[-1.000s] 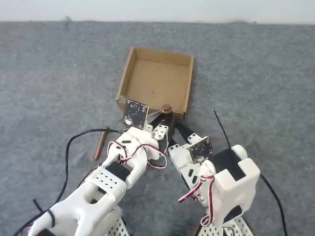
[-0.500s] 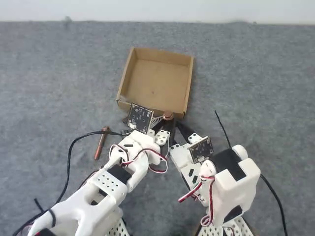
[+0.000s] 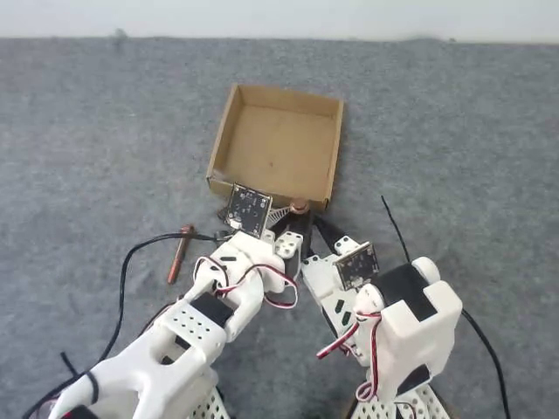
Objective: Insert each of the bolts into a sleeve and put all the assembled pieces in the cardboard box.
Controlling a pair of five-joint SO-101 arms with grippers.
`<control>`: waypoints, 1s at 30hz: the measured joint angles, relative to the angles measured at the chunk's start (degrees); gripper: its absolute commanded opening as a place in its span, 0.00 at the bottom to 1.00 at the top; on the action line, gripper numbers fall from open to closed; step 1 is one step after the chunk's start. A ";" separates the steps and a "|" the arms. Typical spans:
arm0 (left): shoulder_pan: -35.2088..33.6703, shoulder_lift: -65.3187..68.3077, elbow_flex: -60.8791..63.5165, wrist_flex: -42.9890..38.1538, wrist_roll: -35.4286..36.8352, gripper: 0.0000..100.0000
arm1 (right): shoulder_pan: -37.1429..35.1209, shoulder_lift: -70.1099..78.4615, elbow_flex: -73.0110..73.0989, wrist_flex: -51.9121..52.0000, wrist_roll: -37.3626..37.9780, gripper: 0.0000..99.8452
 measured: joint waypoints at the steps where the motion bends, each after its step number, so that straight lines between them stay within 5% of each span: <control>1: 0.26 0.00 0.00 0.00 0.00 0.23 | 0.62 0.00 0.00 0.00 0.00 0.01; 30: -2.37 -0.88 1.05 0.00 -0.26 0.27 | 0.70 0.00 0.00 0.00 0.00 0.01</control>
